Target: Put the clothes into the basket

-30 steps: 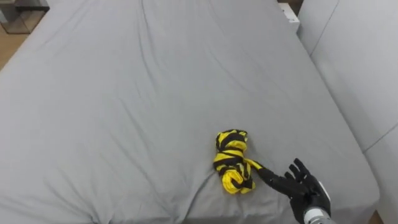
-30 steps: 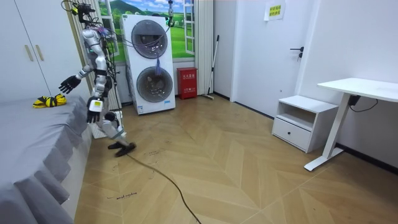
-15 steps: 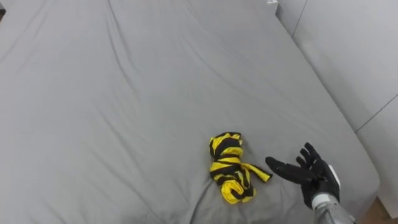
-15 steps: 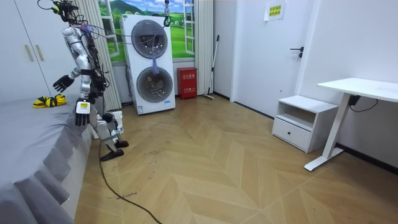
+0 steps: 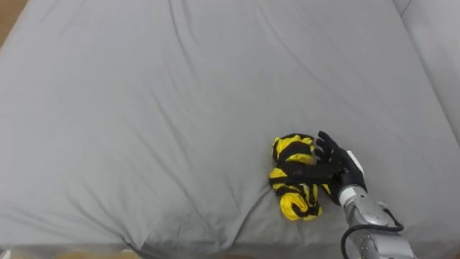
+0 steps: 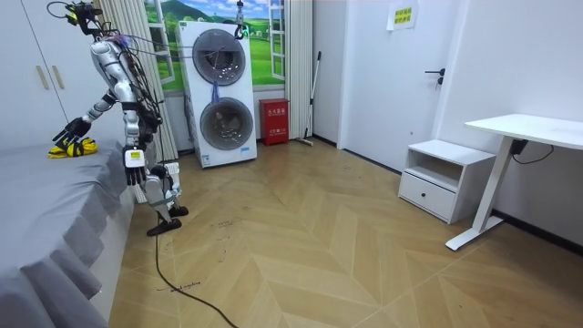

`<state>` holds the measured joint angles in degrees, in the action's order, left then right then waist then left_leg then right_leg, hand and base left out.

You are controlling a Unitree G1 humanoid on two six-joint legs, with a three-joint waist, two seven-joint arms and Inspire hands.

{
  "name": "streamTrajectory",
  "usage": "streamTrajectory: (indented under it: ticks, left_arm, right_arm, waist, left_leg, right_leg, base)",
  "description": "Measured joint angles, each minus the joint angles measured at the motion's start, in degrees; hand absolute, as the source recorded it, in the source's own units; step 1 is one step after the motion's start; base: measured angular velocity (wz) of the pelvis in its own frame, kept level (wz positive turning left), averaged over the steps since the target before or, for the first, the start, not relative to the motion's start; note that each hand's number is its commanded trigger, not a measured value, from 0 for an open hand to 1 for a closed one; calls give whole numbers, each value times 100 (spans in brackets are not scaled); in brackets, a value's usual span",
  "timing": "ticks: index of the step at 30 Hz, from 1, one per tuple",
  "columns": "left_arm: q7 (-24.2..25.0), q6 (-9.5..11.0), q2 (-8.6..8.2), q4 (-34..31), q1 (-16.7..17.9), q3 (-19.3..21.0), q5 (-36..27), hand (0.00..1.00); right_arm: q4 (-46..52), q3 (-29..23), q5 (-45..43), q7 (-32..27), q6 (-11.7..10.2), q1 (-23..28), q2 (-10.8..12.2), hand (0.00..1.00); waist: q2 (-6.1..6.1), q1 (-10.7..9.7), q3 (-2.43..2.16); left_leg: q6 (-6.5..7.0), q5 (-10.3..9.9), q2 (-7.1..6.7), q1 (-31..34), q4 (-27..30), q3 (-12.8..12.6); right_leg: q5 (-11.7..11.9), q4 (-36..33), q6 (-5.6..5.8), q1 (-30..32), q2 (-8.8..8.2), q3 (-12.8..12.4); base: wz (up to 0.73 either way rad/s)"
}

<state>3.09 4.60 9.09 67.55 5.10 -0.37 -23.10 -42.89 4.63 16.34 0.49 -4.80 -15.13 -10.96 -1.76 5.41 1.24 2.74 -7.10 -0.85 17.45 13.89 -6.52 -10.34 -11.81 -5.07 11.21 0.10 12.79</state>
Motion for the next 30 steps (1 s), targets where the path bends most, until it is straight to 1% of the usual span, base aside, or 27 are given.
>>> streamTrajectory:
  ticks: [1,2,4,6,8,10,11,12,13,14,16,20,21,23,25,27,30]
  left_arm:
    - [-1,-5,19,1,-17,-25,-26,0]
    - [-2,-11,26,1,-26,-57,-56,0]
    - [-10,-32,60,4,-106,-251,-132,0]
    - [-13,-28,69,56,-181,-345,-138,0]
    - [-22,-25,95,130,-236,-436,-184,0]
    - [-40,-27,101,176,-284,-494,-231,0]
    - [-44,-27,101,176,-289,-495,-229,0]
    - [-64,-31,101,176,-294,-494,-229,0]
    - [-107,-33,99,176,-307,-499,-230,0]
    - [-128,-35,99,175,-314,-508,-230,0]
    - [-177,-44,97,173,-309,-548,-240,0]
    - [-249,-45,93,145,-312,-547,-252,0]
    - [-249,-47,87,144,-312,-541,-252,0]
    - [-249,-47,79,137,-312,-540,-248,0]
    - [-244,-53,79,137,-315,-538,-233,0]
    - [-231,-70,79,142,-315,-538,-232,0]
    - [-224,-123,82,162,-315,-532,-214,0]
  right_arm:
    - [-23,130,-75,21,7,-17,1,0]
    - [-62,206,-92,38,11,-23,2,0]
    - [-347,414,-91,99,30,-70,7,0]
    - [-529,461,-104,92,41,-86,8,0]
    - [-704,480,-104,94,30,-170,2,0]
    - [-1074,479,-116,89,-69,-311,12,0]
    - [-1118,476,-131,81,-75,-324,14,0]
    - [-1237,470,-223,43,-115,-361,32,68]
    - [-1353,447,-321,-14,-165,-407,51,100]
    - [-1407,420,-337,-37,-174,-429,59,100]
    - [-1789,409,-296,-120,-273,-552,47,100]
    - [-2058,238,-250,-327,-281,-639,-24,100]
    - [-2180,121,-249,-370,-281,-648,-40,100]
    - [-2382,51,-227,-408,-280,-668,-102,100]
    - [-2526,-114,-195,-420,-265,-693,-178,100]
    - [-2593,-173,-82,-420,-256,-698,-240,100]
    - [-2608,-291,-15,-430,-154,-685,-287,100]
  waist:
    - [-18,9,8]
    - [-21,18,6]
    - [-22,82,6]
    - [-23,132,8]
    - [-29,118,11]
    - [-37,106,15]
    - [-39,106,17]
    - [-40,89,18]
    - [-41,50,18]
    - [-42,36,19]
    - [-47,-15,21]
    - [-41,-23,20]
    - [-38,-13,21]
    - [-17,-11,29]
    - [26,-12,39]
    - [70,-14,32]
    - [98,-24,20]
  left_leg:
    - [2,2,-2,23,0,-10]
    - [3,2,-2,24,-1,-16]
    - [3,2,-2,24,-9,-27]
    - [3,2,1,28,-18,-36]
    - [3,2,1,39,-21,-35]
    - [5,3,0,40,-29,-36]
    - [6,4,-1,43,-29,-34]
    - [6,4,-5,58,-27,-17]
    - [10,9,-14,90,-16,28]
    - [14,18,-17,103,-20,39]
    - [18,24,-24,119,-20,57]
    - [38,38,-52,181,-12,118]
    - [44,44,-63,190,-15,138]
    - [53,49,-79,197,-23,164]
    - [62,54,-90,212,-36,167]
    - [64,54,-95,221,-42,169]
    - [69,58,-94,246,-58,155]
  right_leg:
    - [1,-10,2,34,-2,-15]
    - [2,-18,2,44,-3,-23]
    - [3,-44,5,68,-6,-34]
    - [3,-79,5,94,-11,-29]
    - [3,-80,5,106,-12,-7]
    - [3,-80,5,107,-15,2]
    - [3,-79,5,107,-15,9]
    - [3,-76,5,109,-15,18]
    - [3,-74,5,117,-18,45]
    - [3,-76,5,124,-23,70]
    - [3,-80,5,134,-35,132]
    - [3,-77,6,171,-49,163]
    - [6,-74,11,177,-53,170]
    - [7,-71,24,180,-61,181]
    - [12,-68,40,198,-72,180]
    - [16,-67,47,209,-76,180]
    - [17,-69,48,255,-76,161]
  base:
    - [-4]
    - [-5]
    - [-4]
    - [0]
    - [0]
    - [0]
    - [4]
    - [11]
    - [14]
    - [15]
    - [9]
    - [9]
    - [9]
    - [6]
    - [0]
    - [0]
    - [-3]
